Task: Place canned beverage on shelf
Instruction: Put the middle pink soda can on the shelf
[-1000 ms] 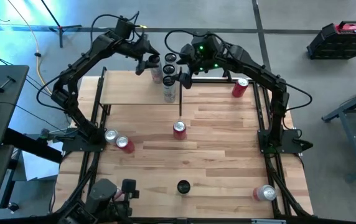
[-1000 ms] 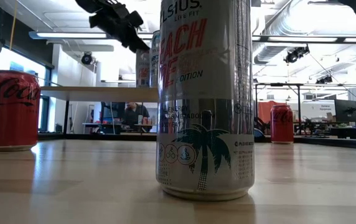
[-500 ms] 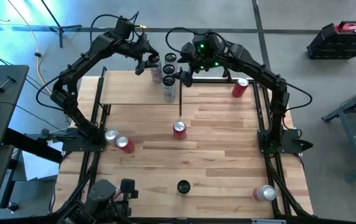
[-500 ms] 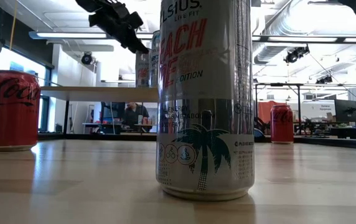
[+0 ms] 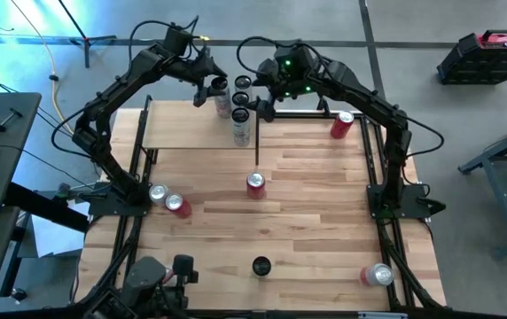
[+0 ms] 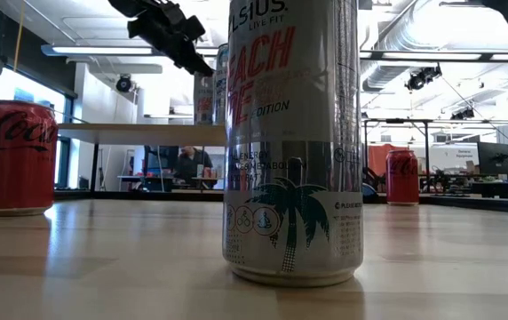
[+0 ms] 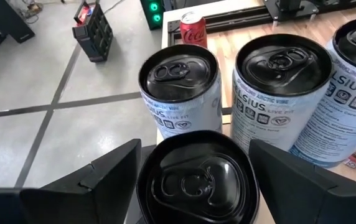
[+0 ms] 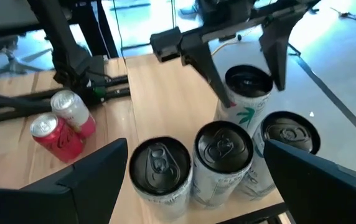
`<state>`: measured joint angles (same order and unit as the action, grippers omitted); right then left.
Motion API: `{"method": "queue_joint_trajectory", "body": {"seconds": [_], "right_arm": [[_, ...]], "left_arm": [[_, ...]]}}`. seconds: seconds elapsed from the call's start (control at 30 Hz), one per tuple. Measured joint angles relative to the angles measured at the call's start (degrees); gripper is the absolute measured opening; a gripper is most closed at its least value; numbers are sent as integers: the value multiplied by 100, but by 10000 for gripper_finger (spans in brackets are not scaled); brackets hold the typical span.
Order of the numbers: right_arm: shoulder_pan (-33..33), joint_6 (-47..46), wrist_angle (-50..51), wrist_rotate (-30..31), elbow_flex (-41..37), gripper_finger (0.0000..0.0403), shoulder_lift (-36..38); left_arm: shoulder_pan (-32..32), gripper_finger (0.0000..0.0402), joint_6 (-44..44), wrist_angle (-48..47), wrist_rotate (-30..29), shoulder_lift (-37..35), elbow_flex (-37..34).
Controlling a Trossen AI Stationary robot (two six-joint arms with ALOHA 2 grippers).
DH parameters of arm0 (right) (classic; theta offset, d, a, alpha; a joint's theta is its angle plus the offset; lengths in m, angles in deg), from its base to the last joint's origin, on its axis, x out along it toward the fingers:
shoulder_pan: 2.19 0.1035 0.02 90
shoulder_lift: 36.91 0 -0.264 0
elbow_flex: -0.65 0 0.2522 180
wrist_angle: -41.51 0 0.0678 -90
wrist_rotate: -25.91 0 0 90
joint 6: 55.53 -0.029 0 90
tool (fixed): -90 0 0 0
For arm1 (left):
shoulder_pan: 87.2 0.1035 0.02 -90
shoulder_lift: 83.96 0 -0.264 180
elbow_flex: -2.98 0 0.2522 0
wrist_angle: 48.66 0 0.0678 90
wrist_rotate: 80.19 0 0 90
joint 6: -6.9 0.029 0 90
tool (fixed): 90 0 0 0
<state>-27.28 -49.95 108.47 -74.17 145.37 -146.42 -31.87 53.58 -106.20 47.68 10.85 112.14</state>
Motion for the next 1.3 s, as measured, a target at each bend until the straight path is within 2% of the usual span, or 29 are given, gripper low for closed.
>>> {"method": "queue_joint_trajectory", "body": {"seconds": [0.17, 0.43, 0.63, 0.83, 1.03, 1.13, 1.2, 1.3], "right_arm": [[-75, 137, 146, 0, -2, 362, -55], [-170, 440, -242, 59, 0, 362, -290], [-205, 728, -635, 98, -7, 362, -555], [-205, 847, -935, 325, -7, 362, -536], [-229, 811, -972, 396, -7, 362, -519], [-201, 799, -975, 427, 2, 362, -519], [-187, 830, -903, 658, 102, 362, -523], [-151, 860, -912, 855, 330, 362, -516]], "left_arm": [[0, 290, 0, 49, 0, -83, -4], [-34, 290, -9, 93, 22, -448, -4], [-67, 290, -548, -4, -26, -748, -4], [-234, 290, -1097, -443, -865, -948, -4], [-291, 290, -1791, -1398, -1019, -960, -11], [-291, 290, -2099, -1557, -1124, -968, -11], [-301, 290, -2286, -1615, -1352, -968, -15], [-302, 290, -2547, -1445, -1645, -1012, -287]]}}
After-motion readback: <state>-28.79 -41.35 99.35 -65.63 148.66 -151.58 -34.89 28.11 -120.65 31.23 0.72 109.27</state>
